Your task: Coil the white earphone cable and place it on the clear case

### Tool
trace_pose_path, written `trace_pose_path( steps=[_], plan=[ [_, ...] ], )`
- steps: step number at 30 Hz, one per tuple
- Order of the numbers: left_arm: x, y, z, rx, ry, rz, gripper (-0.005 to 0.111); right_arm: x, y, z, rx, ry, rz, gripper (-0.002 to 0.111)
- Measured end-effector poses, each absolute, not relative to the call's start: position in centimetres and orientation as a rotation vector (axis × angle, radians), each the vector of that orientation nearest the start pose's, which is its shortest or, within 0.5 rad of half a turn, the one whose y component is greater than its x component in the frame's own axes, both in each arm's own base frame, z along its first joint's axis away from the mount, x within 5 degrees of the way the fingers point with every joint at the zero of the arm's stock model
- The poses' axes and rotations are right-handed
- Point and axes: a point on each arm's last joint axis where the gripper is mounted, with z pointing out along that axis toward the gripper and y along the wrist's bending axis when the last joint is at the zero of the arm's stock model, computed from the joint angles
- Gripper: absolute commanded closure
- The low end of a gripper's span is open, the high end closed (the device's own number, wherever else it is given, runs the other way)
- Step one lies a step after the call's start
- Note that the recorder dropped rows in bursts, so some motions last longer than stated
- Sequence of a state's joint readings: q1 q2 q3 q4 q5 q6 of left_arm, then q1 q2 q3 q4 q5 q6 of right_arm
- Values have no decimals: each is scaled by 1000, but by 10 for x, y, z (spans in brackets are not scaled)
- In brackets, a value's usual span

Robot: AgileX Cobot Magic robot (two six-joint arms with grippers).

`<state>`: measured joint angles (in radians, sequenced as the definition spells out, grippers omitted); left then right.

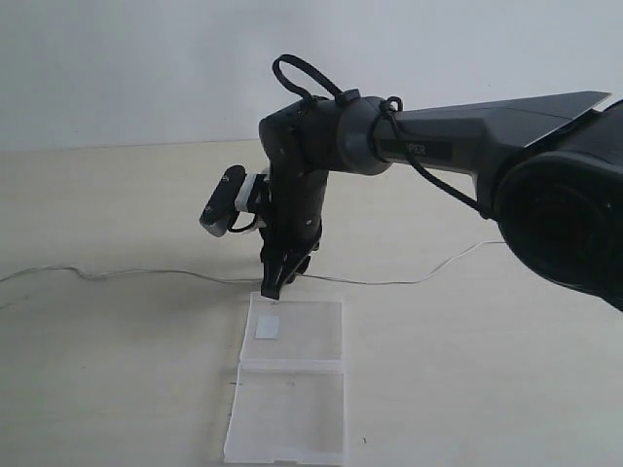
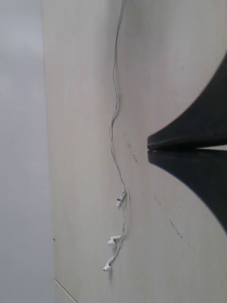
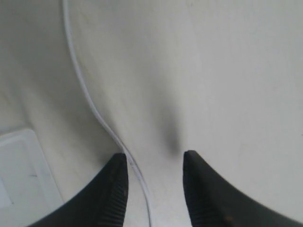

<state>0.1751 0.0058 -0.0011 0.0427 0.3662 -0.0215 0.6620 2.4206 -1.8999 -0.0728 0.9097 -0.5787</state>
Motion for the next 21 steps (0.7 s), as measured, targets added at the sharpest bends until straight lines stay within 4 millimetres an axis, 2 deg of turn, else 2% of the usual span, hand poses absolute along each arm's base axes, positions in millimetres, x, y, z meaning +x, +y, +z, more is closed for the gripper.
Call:
trace_pose_path(
  steps=[9, 12, 14, 21],
  plan=[
    [52, 11, 180, -156, 1850, 149, 107, 393, 302, 106, -1703, 2357, -17, 82],
    [52, 11, 180, -156, 1850, 149, 107, 392, 303, 105, -1698, 2362, -6, 96],
    [52, 11, 180, -156, 1850, 149, 107, 391, 303, 105, -1697, 2371, 4, 109],
    [52, 11, 180, -156, 1850, 149, 107, 391, 303, 105, -1703, 2372, 0, 108]
  ],
)
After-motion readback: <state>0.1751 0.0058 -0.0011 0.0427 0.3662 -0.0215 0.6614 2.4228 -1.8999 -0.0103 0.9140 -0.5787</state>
